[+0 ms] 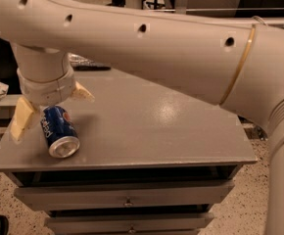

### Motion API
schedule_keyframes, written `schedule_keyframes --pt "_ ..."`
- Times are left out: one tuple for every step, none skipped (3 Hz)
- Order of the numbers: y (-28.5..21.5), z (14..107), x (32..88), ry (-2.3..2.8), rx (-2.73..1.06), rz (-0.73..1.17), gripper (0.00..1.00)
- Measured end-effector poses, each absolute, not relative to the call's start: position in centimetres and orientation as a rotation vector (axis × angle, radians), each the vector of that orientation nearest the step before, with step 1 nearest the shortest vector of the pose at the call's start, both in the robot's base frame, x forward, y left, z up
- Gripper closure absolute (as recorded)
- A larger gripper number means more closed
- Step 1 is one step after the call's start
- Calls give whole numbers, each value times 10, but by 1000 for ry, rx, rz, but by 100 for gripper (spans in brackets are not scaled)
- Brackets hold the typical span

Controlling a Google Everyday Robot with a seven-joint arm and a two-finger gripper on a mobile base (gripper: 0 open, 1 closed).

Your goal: Place pepsi can upright

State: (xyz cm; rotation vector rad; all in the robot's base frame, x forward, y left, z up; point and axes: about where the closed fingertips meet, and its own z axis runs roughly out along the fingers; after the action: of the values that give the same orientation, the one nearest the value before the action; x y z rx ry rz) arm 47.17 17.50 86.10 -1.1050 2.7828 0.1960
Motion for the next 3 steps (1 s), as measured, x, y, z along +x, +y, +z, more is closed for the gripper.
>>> schedule_keyframes --pt "181 849 471 2811 -1045 149 0" --pt "177 839 476 2827 -982 100 0" --pt "170 834 488 2847 -874 51 22"
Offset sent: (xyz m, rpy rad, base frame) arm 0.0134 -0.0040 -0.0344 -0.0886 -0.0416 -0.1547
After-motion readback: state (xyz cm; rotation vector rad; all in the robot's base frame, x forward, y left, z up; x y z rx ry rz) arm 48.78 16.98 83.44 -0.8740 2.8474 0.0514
